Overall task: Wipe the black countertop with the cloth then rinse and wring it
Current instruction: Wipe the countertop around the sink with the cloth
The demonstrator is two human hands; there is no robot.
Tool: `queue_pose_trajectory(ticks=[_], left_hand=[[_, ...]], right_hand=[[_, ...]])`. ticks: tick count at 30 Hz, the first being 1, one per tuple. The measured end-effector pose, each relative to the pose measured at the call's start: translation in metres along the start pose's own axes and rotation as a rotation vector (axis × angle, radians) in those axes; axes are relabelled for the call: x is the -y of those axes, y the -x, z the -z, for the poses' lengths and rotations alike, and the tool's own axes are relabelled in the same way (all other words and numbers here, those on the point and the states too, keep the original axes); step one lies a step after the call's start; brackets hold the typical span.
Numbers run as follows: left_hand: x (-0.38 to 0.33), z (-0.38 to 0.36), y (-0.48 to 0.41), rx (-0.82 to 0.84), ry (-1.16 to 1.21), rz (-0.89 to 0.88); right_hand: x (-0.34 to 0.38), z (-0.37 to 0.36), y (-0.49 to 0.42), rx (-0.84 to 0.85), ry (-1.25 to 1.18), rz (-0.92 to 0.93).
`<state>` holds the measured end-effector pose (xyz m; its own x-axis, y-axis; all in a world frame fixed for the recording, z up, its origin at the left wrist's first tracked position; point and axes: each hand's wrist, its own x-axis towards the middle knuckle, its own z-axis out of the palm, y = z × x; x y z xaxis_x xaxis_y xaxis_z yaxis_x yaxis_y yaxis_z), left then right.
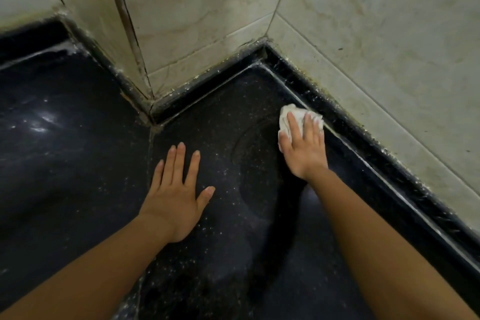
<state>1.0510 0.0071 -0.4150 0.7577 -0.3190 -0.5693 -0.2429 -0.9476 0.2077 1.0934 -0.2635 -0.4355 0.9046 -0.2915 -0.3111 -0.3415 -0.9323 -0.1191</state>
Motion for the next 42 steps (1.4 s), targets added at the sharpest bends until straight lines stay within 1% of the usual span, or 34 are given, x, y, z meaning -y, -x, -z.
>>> queue_pose_trajectory(ticks=[3,6,8,13,16,18,20,22,25,28,30,32,34,37,39,42], left_hand=[[0.0,-0.001,0.0,0.0,-0.014,0.006],[0.0,-0.001,0.0,-0.001,-0.019,0.008],[0.0,-0.001,0.0,0.002,-0.019,0.008],[0.0,0.001,-0.001,0.014,-0.012,0.008],[0.0,0.001,-0.001,0.018,-0.004,0.006],[0.0,0.001,-0.001,0.017,-0.002,0.005],[0.0,0.001,-0.001,0.013,-0.006,-0.001],[0.001,0.001,-0.001,0.003,-0.006,-0.011],[0.001,0.001,-0.001,-0.007,0.005,-0.014],[0.003,-0.002,-0.002,-0.026,0.015,-0.022],[0.004,-0.004,-0.003,-0.03,0.03,-0.029],[0.005,-0.005,-0.003,-0.026,0.035,-0.028],[0.004,-0.005,-0.003,-0.029,0.028,-0.026],[0.004,-0.005,-0.004,-0.039,0.014,-0.027],[0.003,-0.005,-0.004,-0.039,0.006,-0.025],[0.003,-0.004,-0.004,-0.029,0.002,-0.022]], right_hand=[[0.04,0.001,-0.023,0.015,-0.036,-0.072],[0.066,0.0,-0.034,0.015,-0.031,-0.019],[0.073,-0.001,-0.03,0.022,-0.013,0.068],[0.075,-0.012,0.015,0.058,0.068,0.394],[0.058,-0.018,0.052,0.095,0.078,0.561],[0.036,-0.019,0.066,0.108,0.128,0.626],[0.013,-0.016,0.065,0.101,0.176,0.611],[-0.005,-0.009,0.051,0.069,0.184,0.496],[-0.013,-0.002,0.019,0.01,0.106,0.305],[0.005,0.002,-0.016,-0.03,0.064,0.197],[0.027,0.006,-0.037,-0.024,0.026,0.128],[0.051,0.008,-0.052,-0.005,0.008,0.097],[0.071,0.008,-0.061,0.021,0.017,0.122],[0.09,0.006,-0.057,0.039,0.042,0.213],[0.096,0.003,-0.046,0.047,0.079,0.31],[0.098,-0.004,-0.015,0.071,0.112,0.511]])
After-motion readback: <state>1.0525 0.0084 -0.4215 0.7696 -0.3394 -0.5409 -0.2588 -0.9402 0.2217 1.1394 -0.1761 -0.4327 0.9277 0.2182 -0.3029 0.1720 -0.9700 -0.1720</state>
